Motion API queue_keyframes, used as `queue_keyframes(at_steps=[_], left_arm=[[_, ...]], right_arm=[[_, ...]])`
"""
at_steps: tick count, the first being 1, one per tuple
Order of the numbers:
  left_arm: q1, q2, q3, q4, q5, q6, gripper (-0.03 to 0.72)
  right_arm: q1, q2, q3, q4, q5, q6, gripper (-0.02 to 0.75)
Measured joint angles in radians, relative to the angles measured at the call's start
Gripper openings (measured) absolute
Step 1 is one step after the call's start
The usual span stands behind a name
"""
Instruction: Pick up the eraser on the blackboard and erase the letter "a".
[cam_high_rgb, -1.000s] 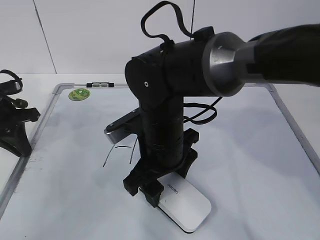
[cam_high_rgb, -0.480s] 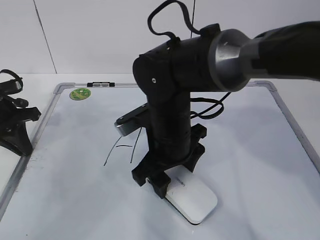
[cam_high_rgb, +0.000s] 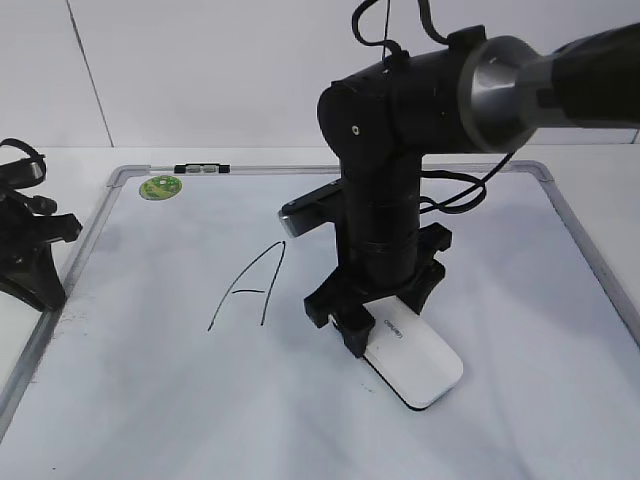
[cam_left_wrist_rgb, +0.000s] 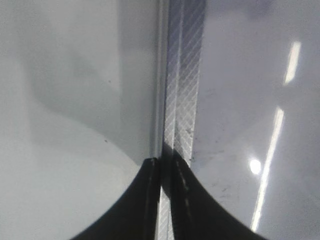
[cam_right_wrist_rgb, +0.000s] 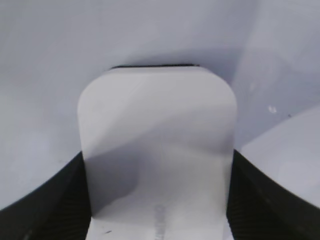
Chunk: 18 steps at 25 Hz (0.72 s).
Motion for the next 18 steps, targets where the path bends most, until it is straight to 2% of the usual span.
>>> queue_keyframes(at_steps=[9, 18], left_arm=[[0.0, 0.0, 0.0, 0.0, -0.002, 0.0, 0.04], [0.0, 0.0, 0.0, 0.0, -0.002, 0.0, 0.041]], right_arm=[[0.0, -0.132, -0.061, -0.055, 0.0, 0.064, 0.533], [0.0, -0.275, -0.061, -0.24, -0.013, 0.24, 0.533]])
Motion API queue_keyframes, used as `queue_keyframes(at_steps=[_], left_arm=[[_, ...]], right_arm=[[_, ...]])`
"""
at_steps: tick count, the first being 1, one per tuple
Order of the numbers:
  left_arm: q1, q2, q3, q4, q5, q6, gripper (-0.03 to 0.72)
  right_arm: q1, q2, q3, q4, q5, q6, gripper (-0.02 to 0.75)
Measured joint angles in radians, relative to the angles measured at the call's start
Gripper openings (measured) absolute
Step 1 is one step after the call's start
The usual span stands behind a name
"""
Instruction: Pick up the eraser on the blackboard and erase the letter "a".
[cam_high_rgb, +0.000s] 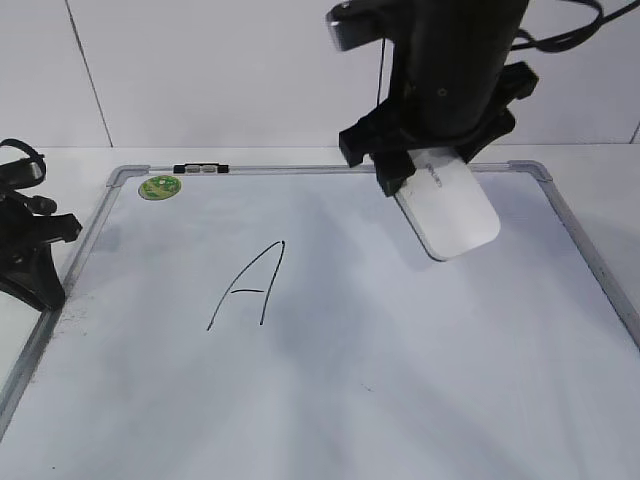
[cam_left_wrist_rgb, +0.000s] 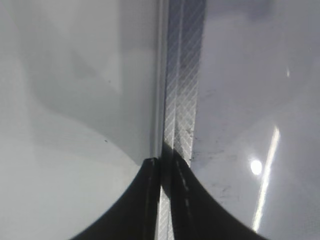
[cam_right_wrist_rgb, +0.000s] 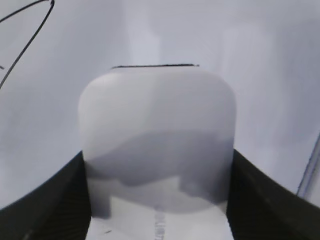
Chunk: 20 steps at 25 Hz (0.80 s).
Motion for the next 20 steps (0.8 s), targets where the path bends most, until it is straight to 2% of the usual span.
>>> queue_keyframes(at_steps=[10, 14, 20], left_arm=[[0.0, 0.0, 0.0, -0.002, 0.0, 0.0, 0.042], [0.0, 0.0, 0.0, -0.002, -0.002, 0.0, 0.044], [0.0, 0.0, 0.0, -0.003, -0.002, 0.0, 0.046]], right_arm=[[-0.002, -0.16, 0.002, -0.246, 0.017, 0.181, 0.533], [-0.024, -0.209, 0.002, -0.273, 0.043, 0.206, 0.533], [-0.132, -0.258, 0.004, -0.279, 0.054, 0.21, 0.533]])
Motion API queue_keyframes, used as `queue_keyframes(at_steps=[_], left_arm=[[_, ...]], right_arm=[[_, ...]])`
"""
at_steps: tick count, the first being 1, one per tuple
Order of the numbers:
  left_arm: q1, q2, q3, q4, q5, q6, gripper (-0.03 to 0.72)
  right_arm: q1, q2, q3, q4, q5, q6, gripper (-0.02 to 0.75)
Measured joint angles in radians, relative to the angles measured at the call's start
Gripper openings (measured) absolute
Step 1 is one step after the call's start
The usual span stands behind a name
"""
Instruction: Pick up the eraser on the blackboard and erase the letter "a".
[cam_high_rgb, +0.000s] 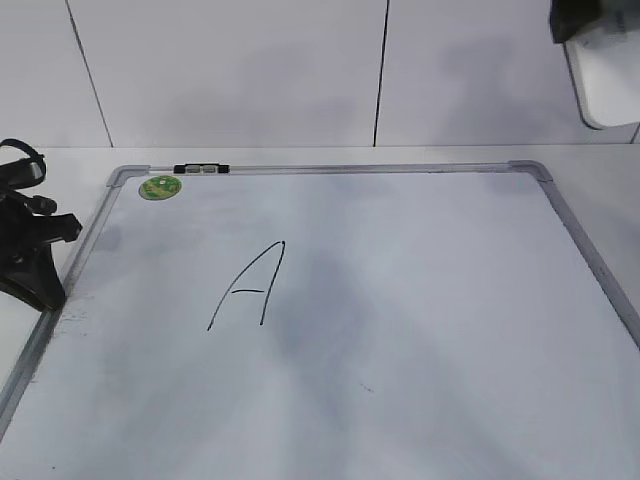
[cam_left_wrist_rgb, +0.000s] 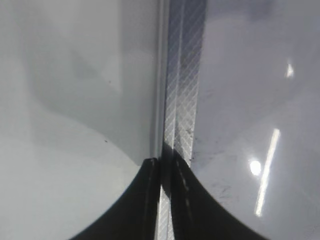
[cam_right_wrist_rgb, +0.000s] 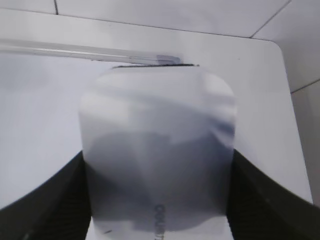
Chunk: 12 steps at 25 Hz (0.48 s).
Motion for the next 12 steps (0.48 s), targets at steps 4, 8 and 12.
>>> queue_keyframes(at_steps=[4, 8, 12], left_arm=[[0.0, 0.0, 0.0, -0.002, 0.0, 0.0, 0.046], [0.0, 0.0, 0.0, -0.004, 0.0, 0.0, 0.047], [0.0, 0.0, 0.0, -0.008, 0.0, 0.002, 0.047]], right_arm=[[-0.079, -0.036, 0.005, -0.002, 0.004, -0.022, 0.533], [-0.151, -0.045, 0.05, 0.036, 0.004, -0.064, 0.533], [-0.231, -0.045, 0.106, 0.146, 0.004, -0.141, 0.533]])
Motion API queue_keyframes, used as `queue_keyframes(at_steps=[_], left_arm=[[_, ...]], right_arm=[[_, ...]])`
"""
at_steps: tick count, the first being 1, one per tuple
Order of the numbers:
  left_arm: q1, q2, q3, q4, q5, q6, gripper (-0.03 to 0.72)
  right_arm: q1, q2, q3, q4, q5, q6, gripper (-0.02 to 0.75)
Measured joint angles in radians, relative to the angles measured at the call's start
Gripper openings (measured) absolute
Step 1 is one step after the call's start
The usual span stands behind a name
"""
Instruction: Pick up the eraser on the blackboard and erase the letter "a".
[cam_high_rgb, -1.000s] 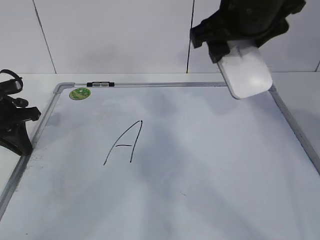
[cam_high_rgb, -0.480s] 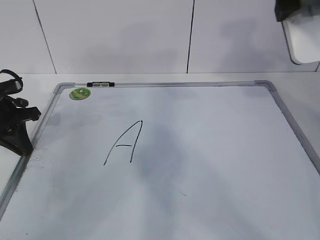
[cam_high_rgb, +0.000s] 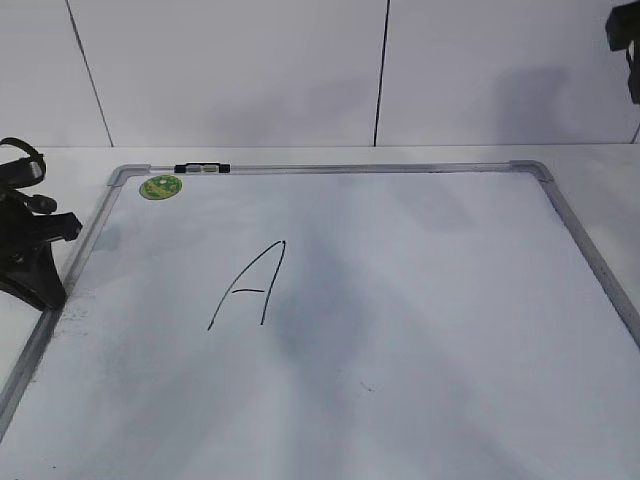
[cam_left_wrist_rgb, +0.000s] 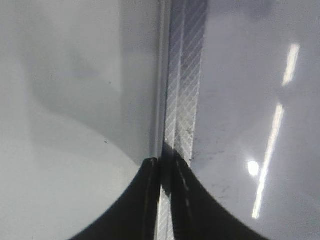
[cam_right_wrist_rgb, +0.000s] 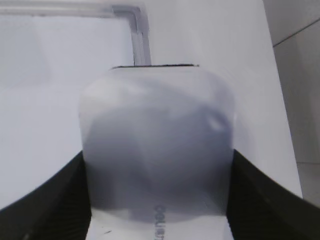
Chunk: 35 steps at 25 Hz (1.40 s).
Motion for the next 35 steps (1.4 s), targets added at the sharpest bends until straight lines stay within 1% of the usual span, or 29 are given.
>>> queue_keyframes(at_steps=[5, 9, 19, 21, 27, 35], left_arm=[[0.0, 0.0, 0.0, 0.0, -0.002, 0.0, 0.047], [0.0, 0.0, 0.0, -0.002, -0.002, 0.0, 0.048], [0.0, 0.0, 0.0, -0.006, -0.004, 0.0, 0.05], [0.0, 0.0, 0.0, -0.006, -0.005, 0.0, 0.05], [0.0, 0.0, 0.0, -0.007, -0.007, 0.0, 0.05], [0.0, 0.0, 0.0, -0.009, -0.011, 0.002, 0.052]], right_arm=[[-0.105, 0.02, 0.028, 0.129, 0.0, -0.104, 0.533], [-0.137, 0.071, 0.03, 0.211, 0.0, -0.178, 0.533], [-0.145, 0.25, 0.031, 0.253, -0.008, -0.223, 0.533], [-0.155, 0.276, 0.031, 0.272, -0.01, -0.231, 0.533], [-0.221, 0.327, 0.031, 0.349, -0.017, -0.251, 0.533], [-0.226, 0.4, 0.031, 0.377, -0.025, -0.272, 0.533]])
